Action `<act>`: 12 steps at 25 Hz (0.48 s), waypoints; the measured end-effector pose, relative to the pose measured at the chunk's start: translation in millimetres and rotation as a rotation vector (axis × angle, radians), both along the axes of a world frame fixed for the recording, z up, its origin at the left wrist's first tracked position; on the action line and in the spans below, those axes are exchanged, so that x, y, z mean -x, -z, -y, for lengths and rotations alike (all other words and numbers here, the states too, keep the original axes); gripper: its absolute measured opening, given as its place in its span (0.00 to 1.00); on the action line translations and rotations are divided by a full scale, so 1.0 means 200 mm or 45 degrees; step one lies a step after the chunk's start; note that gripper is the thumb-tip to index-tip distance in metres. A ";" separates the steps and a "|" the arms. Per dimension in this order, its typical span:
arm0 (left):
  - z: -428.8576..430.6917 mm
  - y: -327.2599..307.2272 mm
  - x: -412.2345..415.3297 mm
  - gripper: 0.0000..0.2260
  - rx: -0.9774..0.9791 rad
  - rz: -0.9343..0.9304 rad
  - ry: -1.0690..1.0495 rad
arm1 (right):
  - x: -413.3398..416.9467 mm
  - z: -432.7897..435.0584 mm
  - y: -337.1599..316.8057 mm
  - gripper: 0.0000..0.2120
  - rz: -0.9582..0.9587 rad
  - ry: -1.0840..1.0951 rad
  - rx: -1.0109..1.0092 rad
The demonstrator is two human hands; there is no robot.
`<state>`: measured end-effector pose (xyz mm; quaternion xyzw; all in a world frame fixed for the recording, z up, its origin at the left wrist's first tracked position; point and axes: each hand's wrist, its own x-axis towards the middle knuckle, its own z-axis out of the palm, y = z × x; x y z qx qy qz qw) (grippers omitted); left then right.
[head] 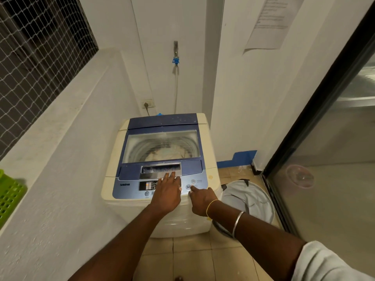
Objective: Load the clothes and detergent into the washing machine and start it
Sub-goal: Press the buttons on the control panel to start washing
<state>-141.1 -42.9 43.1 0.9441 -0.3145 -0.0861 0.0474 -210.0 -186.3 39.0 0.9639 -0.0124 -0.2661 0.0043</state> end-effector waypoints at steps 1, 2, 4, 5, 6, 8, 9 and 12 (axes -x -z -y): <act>-0.02 0.02 0.01 0.23 0.006 -0.021 -0.005 | 0.00 -0.01 0.00 0.26 0.011 0.008 -0.029; -0.04 0.04 0.03 0.23 0.007 -0.042 -0.007 | 0.00 -0.01 0.01 0.25 0.015 0.023 -0.061; -0.08 0.09 0.06 0.25 0.000 -0.064 -0.006 | 0.00 -0.02 0.02 0.25 0.021 0.050 -0.107; -0.09 0.10 0.08 0.25 -0.003 -0.075 -0.010 | 0.00 -0.02 0.03 0.26 0.028 0.060 -0.121; -0.11 0.12 0.09 0.26 -0.006 -0.088 -0.017 | 0.00 -0.03 0.04 0.26 0.036 0.068 -0.132; -0.13 0.14 0.11 0.26 -0.012 -0.111 -0.031 | 0.01 -0.04 0.05 0.27 0.044 0.080 -0.146; -0.14 0.15 0.12 0.26 -0.012 -0.116 -0.038 | 0.01 -0.05 0.06 0.28 0.045 0.085 -0.152; -0.17 0.16 0.12 0.26 -0.016 -0.117 -0.048 | 0.01 -0.07 0.06 0.29 0.055 0.101 -0.167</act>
